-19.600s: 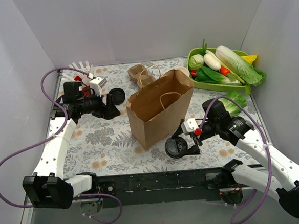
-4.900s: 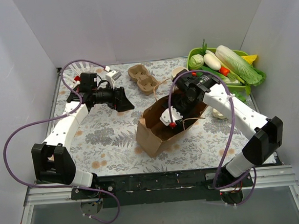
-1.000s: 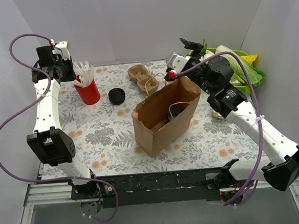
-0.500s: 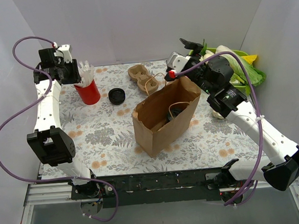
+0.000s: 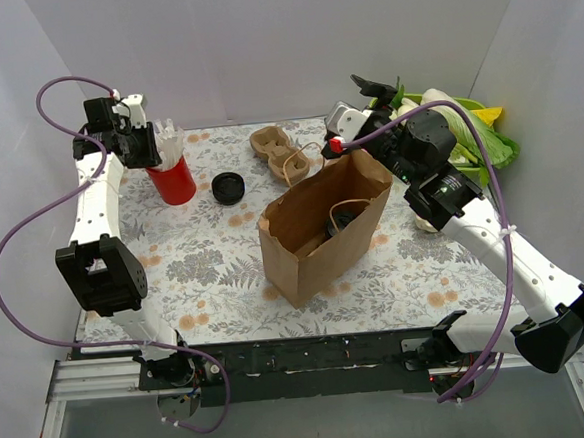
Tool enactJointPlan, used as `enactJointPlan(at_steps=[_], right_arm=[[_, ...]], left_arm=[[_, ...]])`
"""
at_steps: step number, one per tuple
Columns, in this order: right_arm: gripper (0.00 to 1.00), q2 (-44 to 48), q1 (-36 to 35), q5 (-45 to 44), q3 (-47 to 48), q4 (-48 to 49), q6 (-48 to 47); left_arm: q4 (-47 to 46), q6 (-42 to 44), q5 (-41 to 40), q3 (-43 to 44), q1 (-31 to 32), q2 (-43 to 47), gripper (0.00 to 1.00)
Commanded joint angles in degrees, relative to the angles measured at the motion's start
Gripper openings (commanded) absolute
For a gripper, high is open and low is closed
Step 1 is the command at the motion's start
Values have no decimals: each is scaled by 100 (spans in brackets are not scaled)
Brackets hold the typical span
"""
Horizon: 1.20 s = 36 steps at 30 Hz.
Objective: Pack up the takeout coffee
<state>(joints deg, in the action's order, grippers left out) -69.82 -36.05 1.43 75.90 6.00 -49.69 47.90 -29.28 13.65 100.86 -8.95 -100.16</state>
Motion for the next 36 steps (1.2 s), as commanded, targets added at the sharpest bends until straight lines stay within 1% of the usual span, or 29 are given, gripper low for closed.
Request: enactJointPlan(at_steps=[1, 3, 4, 9, 10, 11, 12, 19, 20, 29, 31, 33, 34, 36], right_arm=[[98, 48, 11, -108, -49, 209, 21], [98, 39, 11, -108, -49, 209, 4], [98, 39, 11, -108, -49, 209, -5], [98, 39, 19, -108, -93, 252, -41], [98, 30, 11, -108, -101, 270, -32], [98, 39, 19, -108, -110, 279, -32], [98, 21, 11, -99, -110, 279, -32], [98, 4, 11, -64, -31, 226, -84], [98, -5, 11, -55, -23, 217, -93], [98, -154, 11, -108, 232, 95, -137], [98, -225, 11, -292, 399, 7, -111], [98, -286, 11, -432, 574, -81, -102], [98, -304, 11, -485, 619, -108, -102], [98, -348, 11, -713, 707, -143, -111]], left_arm=[[-44, 98, -38, 30, -19, -3, 23], [-18, 133, -55, 39, -19, -21, 20], [43, 150, -81, 48, -19, -21, 17], [158, 308, -196, -48, -28, 145, 16], [115, 343, -205, -127, -19, 163, 13], [88, 352, -187, -163, -28, 190, 1], [79, 326, -170, -163, -19, 207, 0], [140, 89, -73, 267, -19, 558, 0], [193, 63, -90, 485, -19, 698, 0], [562, 124, -275, 1366, -28, 1560, 0], [615, 168, -275, 1550, -19, 1797, 0], [624, 203, -118, 1638, -28, 1982, 0], [685, 238, 109, 1752, -19, 2157, 0], [686, 335, 899, 1771, -19, 2360, 0]])
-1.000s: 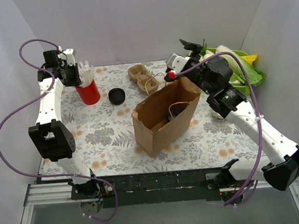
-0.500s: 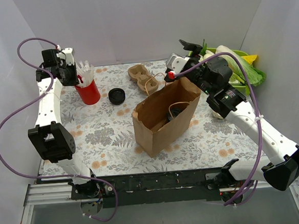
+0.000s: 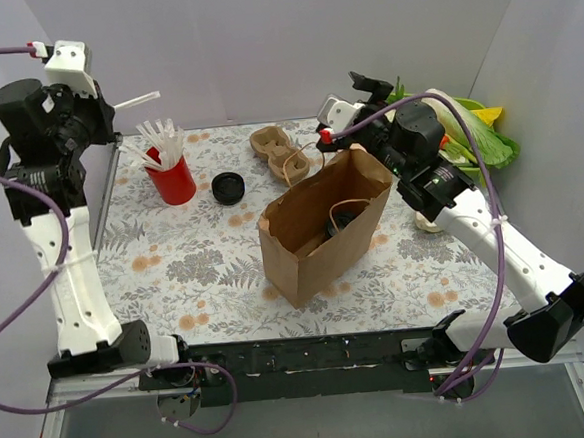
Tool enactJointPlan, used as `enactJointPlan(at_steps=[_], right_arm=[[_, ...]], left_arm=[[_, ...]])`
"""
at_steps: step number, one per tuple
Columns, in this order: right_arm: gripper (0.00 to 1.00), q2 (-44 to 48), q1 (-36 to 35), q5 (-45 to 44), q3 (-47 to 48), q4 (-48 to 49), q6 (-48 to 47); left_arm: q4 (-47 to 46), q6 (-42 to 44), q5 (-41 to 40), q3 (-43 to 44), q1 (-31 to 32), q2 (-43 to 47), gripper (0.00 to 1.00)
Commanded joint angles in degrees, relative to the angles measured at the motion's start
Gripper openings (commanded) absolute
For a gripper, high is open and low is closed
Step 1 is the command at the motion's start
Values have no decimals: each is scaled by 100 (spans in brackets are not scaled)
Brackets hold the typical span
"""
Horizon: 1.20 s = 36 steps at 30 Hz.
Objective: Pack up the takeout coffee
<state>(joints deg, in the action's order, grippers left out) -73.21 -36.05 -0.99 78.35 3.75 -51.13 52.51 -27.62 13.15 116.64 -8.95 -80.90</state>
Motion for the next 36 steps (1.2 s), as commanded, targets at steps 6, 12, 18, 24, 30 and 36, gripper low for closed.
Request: enactJointPlan(at_steps=[6, 12, 18, 24, 30, 36], right_arm=[[97, -140, 168, -1761, 655, 767, 279], [96, -570, 959, -2247, 1560, 6, 1252], [96, -686, 1452, -2204, 1869, -594, 1782], [95, -362, 1461, -2002, 1579, -753, 1800], [95, -53, 1478, -1861, 1447, -884, 1826], [94, 79, 1470, -1773, 1482, -964, 1826]], left_arm=[[-12, -94, 3557, -351, -19, 1427, 0], [-601, -621, 5205, -1247, -19, 2420, 0], [-619, -886, 6094, -1600, -28, 2720, 0], [-759, -851, 6560, -2215, -28, 2703, 0], [-786, -517, 6534, -2330, -10, 2352, 0], [-760, -385, 6131, -2540, 489, 2027, 0]])
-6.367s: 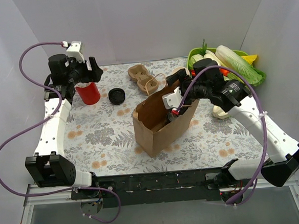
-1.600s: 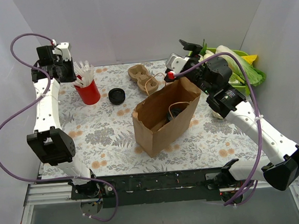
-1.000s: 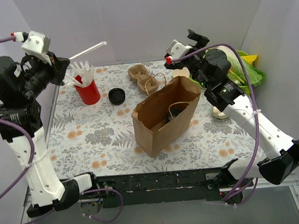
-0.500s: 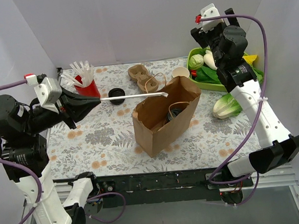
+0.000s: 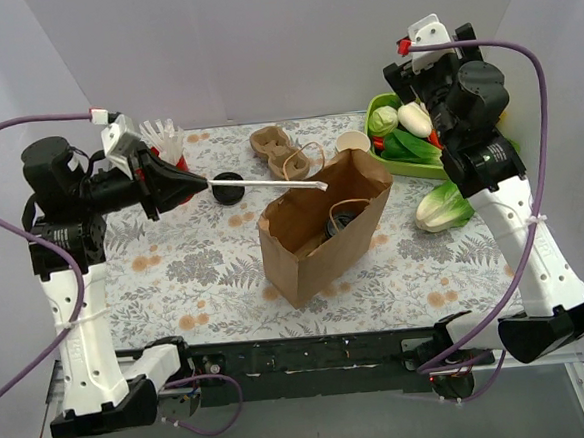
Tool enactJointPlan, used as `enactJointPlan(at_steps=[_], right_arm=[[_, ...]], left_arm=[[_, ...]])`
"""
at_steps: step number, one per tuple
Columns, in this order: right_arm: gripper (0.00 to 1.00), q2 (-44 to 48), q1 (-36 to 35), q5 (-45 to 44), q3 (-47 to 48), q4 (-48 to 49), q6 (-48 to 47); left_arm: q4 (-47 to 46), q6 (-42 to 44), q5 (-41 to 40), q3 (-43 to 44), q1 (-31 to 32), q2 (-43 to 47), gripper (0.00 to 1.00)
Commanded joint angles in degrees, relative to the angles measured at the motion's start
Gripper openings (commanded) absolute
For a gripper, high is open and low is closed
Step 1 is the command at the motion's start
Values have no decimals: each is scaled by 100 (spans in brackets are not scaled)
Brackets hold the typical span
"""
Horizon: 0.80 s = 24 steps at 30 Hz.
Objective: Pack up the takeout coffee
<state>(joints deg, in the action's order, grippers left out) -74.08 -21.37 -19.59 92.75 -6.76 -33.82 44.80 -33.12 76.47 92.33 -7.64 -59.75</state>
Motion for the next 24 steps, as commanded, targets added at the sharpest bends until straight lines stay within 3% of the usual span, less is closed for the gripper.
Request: enactJointPlan(at_steps=[1, 3, 4, 5, 6, 7, 8, 11, 15, 17, 18, 19, 20, 22, 23, 24], right_arm=[[94, 166, 1, 96, 59, 96, 69], [94, 157, 1, 96, 120, 114, 43], [94, 131, 9, 87, 147, 105, 43], [94, 114, 1, 96, 182, 114, 51], [94, 105, 9, 96, 243, 123, 60], [94, 87, 10, 96, 278, 105, 86], [94, 52, 1, 114, 322, 62, 113], [94, 69, 1, 122, 402, 17, 87], [94, 192, 9, 158, 270, 70, -19], [94, 262, 9, 193, 191, 61, -54], [94, 272, 10, 219, 191, 44, -80], [94, 289, 1, 289, 208, -35, -81], [94, 307, 9, 768, 374, -175, -81], [96, 368, 1, 1865, 638, -999, -98], [96, 473, 1, 3168, 778, -1298, -185], [96, 535, 9, 3720, 797, -1606, -273]], left_arm=[[38, 201, -324, -110, 821, -142, 0], [204, 280, -1148, -76, 1560, -291, 0], [301, 411, -1491, 3, 2225, -501, 0], [406, 490, -1764, 39, 2380, -590, 0], [372, 448, -1897, 30, 2433, -669, 0], [276, 308, -2047, 39, 2460, -827, 7], [223, 185, -2248, 100, 2460, -898, 26], [161, 70, -2460, 583, 2460, -1258, 41], [12, 60, -2496, 769, 2460, -1469, 25], [47, 87, -2444, 821, 2460, -1531, 32], [64, 96, -2391, 856, 2460, -1514, 47], [73, 113, -2391, 882, 2460, -1496, 53], [108, 174, -2373, 891, 2460, -1453, 56], [861, 1111, -2085, 1084, 2460, -1382, 61], [1177, 1394, -1979, 1137, 2460, -1382, 63], [1685, 1710, -1917, 1181, 2460, -1338, 64]])
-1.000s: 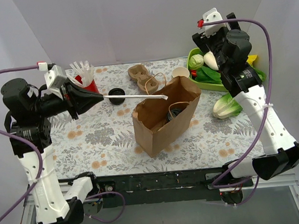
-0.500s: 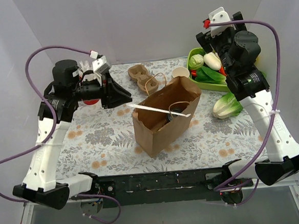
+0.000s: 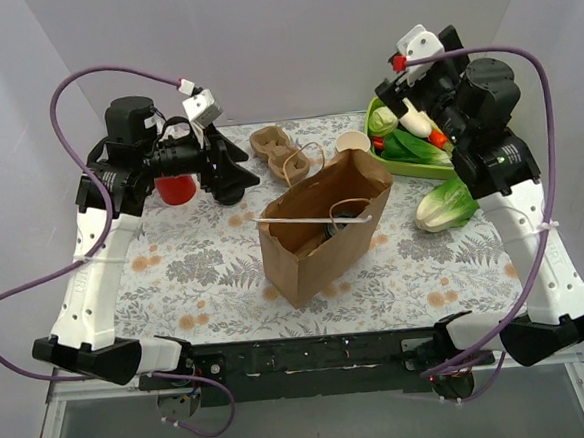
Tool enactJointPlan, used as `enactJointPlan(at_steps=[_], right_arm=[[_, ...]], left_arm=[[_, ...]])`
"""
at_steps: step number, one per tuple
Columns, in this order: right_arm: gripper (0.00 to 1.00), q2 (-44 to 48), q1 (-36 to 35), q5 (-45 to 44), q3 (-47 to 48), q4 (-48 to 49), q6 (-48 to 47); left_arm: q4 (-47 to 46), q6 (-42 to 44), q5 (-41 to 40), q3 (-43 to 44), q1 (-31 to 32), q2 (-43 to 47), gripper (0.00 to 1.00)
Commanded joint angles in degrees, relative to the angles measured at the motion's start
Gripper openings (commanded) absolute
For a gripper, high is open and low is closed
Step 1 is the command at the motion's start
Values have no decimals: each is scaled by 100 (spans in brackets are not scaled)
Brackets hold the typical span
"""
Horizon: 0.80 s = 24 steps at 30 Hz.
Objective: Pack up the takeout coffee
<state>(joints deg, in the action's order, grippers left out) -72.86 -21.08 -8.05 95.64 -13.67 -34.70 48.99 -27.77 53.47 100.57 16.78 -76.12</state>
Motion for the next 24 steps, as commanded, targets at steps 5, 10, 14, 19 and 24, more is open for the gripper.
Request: enactJointPlan(at_steps=[5, 10, 14, 19, 24], right_arm=[[95, 414, -124, 2575, 438, -1208, 586], [96, 325, -124, 2063, 421, -1094, 605], [97, 395, -124, 1843, 412, -1085, 605], [98, 650, -133, 1667, 105, -971, 482], [98, 782, -124, 1456, -132, -822, 411]], left_arm=[[1437, 1686, 351, 392, 526, 54, 68], [1904, 2179, -828, 1060, 1993, -886, 65], [1754, 2478, -1383, 1104, 2418, -1282, 64], [2096, 2961, -1743, 1307, 2646, -1599, 56], [2071, 3023, -1840, 1253, 2655, -1617, 40]])
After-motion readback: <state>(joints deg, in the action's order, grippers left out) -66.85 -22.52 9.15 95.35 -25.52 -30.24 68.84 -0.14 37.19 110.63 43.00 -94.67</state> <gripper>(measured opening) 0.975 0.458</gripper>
